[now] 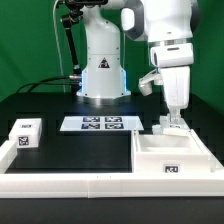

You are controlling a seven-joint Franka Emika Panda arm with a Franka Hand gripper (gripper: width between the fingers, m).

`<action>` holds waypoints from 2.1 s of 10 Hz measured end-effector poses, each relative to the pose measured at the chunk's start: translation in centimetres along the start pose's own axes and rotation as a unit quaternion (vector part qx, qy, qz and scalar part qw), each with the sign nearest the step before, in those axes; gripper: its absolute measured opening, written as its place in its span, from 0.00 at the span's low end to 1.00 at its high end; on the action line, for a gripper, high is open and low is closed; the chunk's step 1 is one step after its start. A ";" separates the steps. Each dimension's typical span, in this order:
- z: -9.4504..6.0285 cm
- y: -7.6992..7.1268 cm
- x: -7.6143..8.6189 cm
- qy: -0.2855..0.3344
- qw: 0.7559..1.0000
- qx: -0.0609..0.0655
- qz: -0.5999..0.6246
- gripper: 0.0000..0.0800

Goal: Assemble cabinet

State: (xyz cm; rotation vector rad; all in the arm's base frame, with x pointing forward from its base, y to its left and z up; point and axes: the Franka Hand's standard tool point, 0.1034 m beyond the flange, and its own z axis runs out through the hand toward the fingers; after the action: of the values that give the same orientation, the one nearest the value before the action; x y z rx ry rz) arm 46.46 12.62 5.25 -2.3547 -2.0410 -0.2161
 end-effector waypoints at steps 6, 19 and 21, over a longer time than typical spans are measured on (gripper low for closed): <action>0.0 3.1 -0.2 -0.007 1.000 0.013 -0.020 0.09; 0.2 7.9 0.0 -0.005 0.999 0.017 -0.051 0.09; 0.2 7.9 0.0 -0.005 0.999 0.017 -0.051 0.09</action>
Offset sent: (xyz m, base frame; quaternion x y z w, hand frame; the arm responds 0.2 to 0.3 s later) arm 0.0338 0.0065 -0.0024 0.0139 0.0081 -0.0375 0.9992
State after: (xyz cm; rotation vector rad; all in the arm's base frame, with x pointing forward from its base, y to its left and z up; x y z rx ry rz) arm 54.26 11.46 5.69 -2.2399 -2.1527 -0.1705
